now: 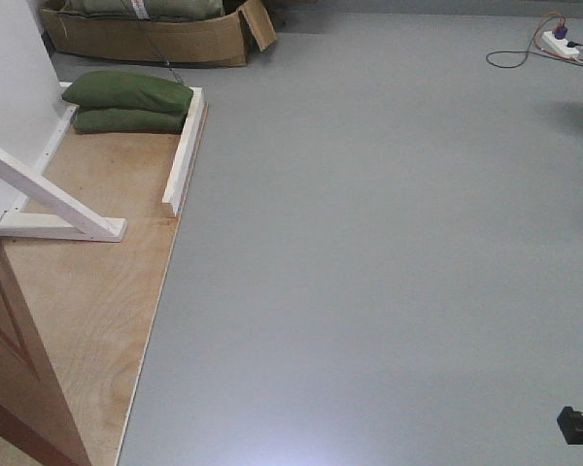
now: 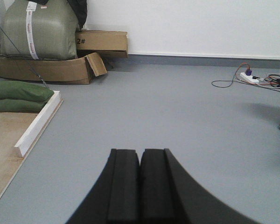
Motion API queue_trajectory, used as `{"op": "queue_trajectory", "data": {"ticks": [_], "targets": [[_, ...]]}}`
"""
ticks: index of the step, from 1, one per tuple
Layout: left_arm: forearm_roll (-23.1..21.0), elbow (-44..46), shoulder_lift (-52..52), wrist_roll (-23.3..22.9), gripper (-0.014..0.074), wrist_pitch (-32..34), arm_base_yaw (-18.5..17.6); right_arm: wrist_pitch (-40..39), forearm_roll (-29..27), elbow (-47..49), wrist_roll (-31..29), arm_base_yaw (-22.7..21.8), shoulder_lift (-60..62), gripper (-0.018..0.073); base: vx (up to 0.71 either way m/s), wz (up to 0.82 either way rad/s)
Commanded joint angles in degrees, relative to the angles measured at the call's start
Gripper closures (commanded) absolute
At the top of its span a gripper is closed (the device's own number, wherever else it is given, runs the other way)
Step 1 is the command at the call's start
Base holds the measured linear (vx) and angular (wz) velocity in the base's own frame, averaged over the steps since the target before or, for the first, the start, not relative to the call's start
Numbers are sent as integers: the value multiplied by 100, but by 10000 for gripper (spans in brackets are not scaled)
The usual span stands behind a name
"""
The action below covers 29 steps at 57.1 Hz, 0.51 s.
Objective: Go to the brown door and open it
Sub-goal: 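Push the brown door with the left gripper, swinging it open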
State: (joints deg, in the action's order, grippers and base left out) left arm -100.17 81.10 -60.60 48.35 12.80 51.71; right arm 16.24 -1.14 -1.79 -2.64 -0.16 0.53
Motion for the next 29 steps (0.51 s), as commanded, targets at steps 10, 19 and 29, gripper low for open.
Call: {"op": "queue_trajectory", "data": {"ticks": [10,19,29], "targets": [[585,160,-647,-6,600,-1085,-15,-473,35,-29,-31,-10,83,559,0,0],[990,160,-920,-6,600,-2109,-15,-473,35,-29,-31,-10,83,559,0,0],[1072,160,-1012,-12,600,-2887,-20,-473,35,-29,-31,-10,83,559,0,0]]}}
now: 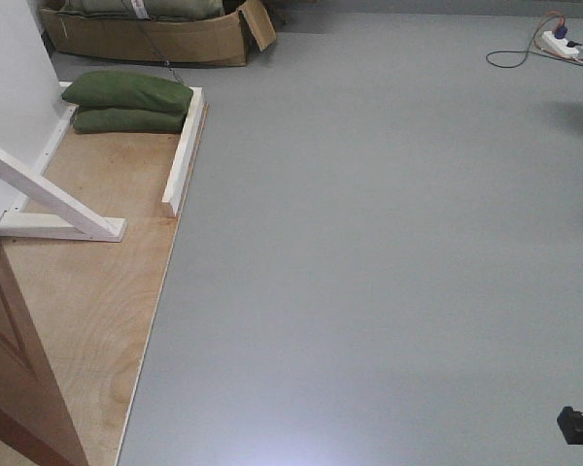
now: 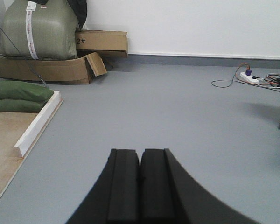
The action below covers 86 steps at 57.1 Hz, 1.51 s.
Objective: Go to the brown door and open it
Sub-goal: 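Push the brown door with the left gripper, swinging it open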
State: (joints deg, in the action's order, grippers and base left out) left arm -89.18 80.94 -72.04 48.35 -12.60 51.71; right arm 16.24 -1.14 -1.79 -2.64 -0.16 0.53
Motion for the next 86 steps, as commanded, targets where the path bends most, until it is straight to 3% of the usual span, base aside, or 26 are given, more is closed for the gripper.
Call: {"op": "queue_trajectory", "data": {"ticks": [1,20,26,42,62,86], "targets": [[-27,176,132,-12,600,-366,-20,-473,35,-29,-31,-10,83,559,0,0],[13,176,151,-12,600,-583,-25,-473,35,-29,-31,-10,83,559,0,0],[151,176,151,-12,600,-649,-190,-473,35,-29,-31,-10,83,559,0,0],[304,176,144,-12,600,-146,-1068,-473,35,-29,-31,-10,83,559,0,0],[769,176,133,-12,600,-172,-2188,-473,35,-29,-31,-10,83,559,0,0],[710,183,-540,-18,600,-179,-3608,-473,35,-29,-31,-10,83,559,0,0]]}}
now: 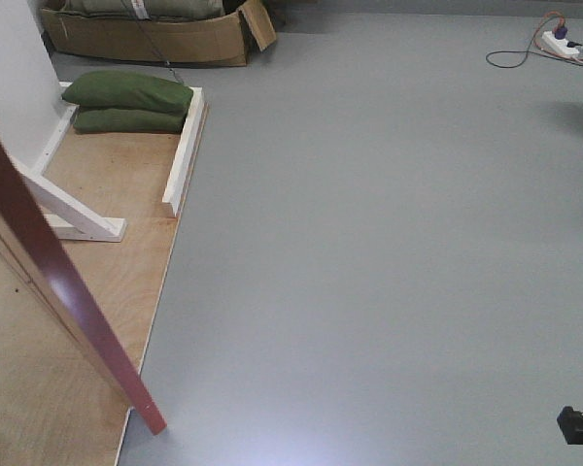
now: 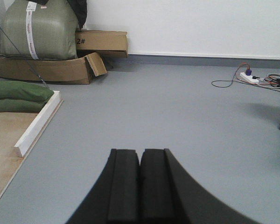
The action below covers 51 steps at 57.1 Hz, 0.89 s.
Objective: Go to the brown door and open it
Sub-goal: 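Push the brown door with the left gripper, swinging it open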
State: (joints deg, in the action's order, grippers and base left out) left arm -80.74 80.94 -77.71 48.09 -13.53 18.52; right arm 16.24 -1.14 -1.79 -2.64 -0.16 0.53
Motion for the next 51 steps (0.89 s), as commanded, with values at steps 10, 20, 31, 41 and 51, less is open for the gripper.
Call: {"op": "queue_trajectory", "data": {"ticks": [10,20,31,41,51], "targets": [[-129,188,-142,8,600,7,-767,-473,35,-29,-31,-10,83,559,0,0],[-129,198,-188,8,600,1,-1169,-473,35,-29,-31,-10,83,559,0,0],[-132,379,-188,8,600,-486,-1294,-473,35,-29,-31,-10,83,559,0,0],[-131,432,-188,8,600,-732,-1294,-473,35,-29,-31,-10,83,559,0,0],[-129,426,-194,8,600,-710,-1294,-473,35,-29,-31,-10,83,559,0,0]]}}
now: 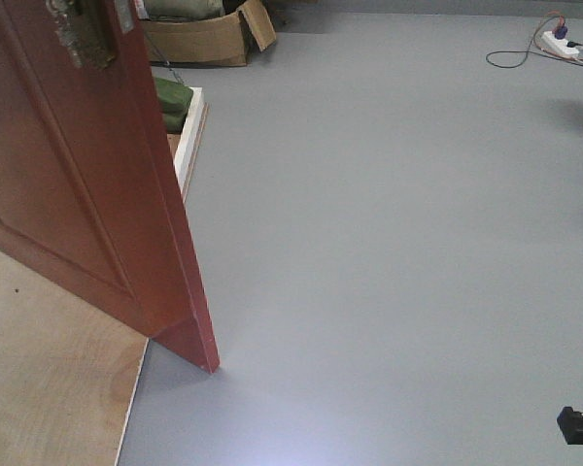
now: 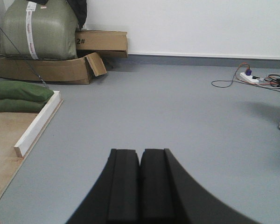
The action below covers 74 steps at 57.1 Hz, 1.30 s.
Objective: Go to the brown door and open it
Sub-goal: 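Push the brown door with the left gripper, swinging it open, then keep pushing the door panel with the left gripper to widen opening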
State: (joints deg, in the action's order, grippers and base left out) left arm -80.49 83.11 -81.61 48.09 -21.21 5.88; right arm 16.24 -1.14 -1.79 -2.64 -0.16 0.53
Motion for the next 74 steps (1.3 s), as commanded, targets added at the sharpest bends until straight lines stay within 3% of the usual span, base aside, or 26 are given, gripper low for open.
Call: {"op": "queue_trajectory", "data": {"ticks": [1,74], "targets": [[-154,209,195,8,600,59,-30,-473,35,-29,-31,-10,83,559,0,0],[-154,209,195,14,600,65,-30,-473,35,-29,-31,-10,83,559,0,0]]}}
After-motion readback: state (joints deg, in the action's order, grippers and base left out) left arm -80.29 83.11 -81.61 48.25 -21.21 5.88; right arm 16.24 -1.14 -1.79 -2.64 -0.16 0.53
